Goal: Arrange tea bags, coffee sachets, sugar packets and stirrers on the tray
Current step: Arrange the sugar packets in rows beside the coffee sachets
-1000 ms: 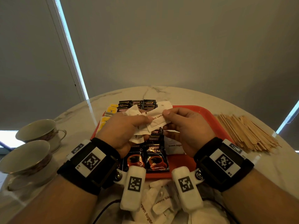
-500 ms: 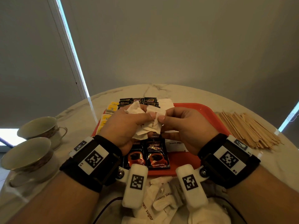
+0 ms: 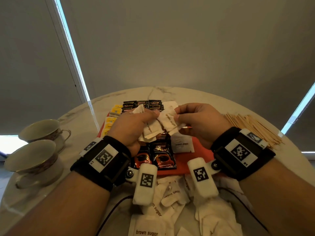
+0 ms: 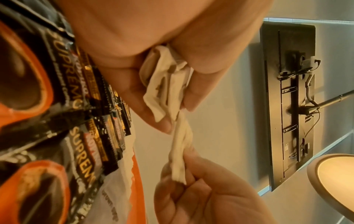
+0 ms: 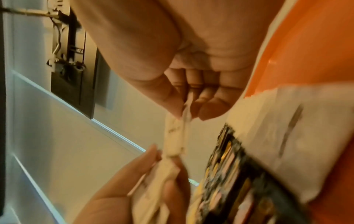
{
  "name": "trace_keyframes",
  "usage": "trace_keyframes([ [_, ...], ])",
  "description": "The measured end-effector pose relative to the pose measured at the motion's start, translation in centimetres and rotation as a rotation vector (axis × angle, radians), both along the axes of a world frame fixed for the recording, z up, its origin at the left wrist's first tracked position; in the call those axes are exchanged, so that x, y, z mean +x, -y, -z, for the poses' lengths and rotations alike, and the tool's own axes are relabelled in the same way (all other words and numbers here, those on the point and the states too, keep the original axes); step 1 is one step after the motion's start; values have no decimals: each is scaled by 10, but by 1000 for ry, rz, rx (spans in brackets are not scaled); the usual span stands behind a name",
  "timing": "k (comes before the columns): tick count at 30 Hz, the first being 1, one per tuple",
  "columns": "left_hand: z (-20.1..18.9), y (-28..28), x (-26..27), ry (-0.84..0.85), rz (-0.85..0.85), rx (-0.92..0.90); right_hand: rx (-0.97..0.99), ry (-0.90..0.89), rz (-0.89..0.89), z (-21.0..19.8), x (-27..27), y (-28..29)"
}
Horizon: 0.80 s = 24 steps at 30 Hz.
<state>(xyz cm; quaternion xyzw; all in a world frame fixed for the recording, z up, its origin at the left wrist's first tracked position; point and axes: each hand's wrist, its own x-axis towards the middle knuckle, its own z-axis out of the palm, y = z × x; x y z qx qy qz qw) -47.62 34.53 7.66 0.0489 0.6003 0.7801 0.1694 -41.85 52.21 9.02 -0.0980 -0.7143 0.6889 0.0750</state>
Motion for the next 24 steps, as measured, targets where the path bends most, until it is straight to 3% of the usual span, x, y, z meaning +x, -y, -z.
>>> trace_keyframes([
  [9,-1,6,-7,38,-39,33,598,371,-36,-7,13,-18],
  [17,-2,6,-6,38,-31,26,839,436,-108,-7,8,-11],
  [24,-4,6,-5,38,-30,39,852,393,-114,-6,6,-9],
])
